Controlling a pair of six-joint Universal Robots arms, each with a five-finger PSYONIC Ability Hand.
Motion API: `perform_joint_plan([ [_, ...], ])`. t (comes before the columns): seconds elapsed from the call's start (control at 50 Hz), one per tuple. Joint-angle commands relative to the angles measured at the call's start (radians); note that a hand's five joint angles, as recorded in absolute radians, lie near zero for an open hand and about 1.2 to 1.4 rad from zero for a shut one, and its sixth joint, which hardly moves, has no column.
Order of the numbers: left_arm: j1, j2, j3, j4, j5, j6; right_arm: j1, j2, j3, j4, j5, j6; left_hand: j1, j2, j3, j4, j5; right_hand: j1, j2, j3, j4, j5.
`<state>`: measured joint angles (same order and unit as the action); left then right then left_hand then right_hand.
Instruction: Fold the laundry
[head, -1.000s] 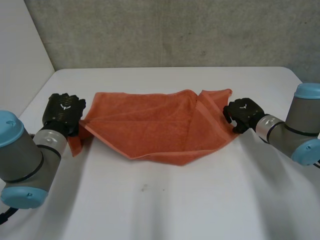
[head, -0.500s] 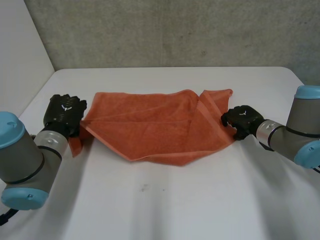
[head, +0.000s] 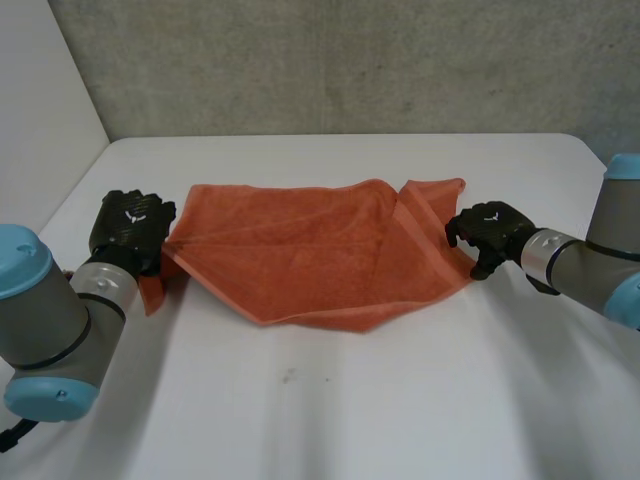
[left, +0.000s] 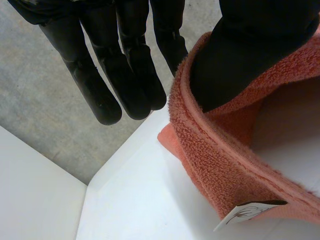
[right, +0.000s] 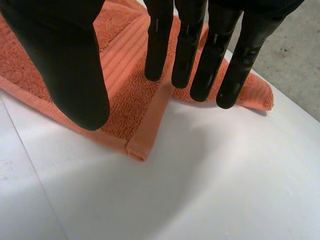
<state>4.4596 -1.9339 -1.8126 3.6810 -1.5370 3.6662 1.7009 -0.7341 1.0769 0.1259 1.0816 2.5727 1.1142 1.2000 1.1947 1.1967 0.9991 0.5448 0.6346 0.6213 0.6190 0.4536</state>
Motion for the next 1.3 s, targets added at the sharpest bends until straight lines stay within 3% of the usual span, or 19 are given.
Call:
perform_joint_plan([
  [0.02,0.000,0.000,-0.001,0.001,0.001,0.000,0.002,-0.001,-0.008,0.008,-0.005,-0.002,0.282,0.196,0.202,0.200,0.223,0.145,0.055,0.068,0.071,0.062],
  [0.32,0.000,-0.010,0.001,-0.001,0.001,0.000,0.009,0.044,-0.029,0.004,0.009,-0.098,0.282,0.196,0.202,0.200,0.223,0.165,0.076,0.089,0.091,0.082],
  [1.3,-0.002,-0.016,-0.001,-0.001,0.001,0.000,0.040,0.127,-0.153,0.001,0.020,-0.086,0.282,0.196,0.202,0.200,0.223,0.239,0.149,0.162,0.165,0.156],
])
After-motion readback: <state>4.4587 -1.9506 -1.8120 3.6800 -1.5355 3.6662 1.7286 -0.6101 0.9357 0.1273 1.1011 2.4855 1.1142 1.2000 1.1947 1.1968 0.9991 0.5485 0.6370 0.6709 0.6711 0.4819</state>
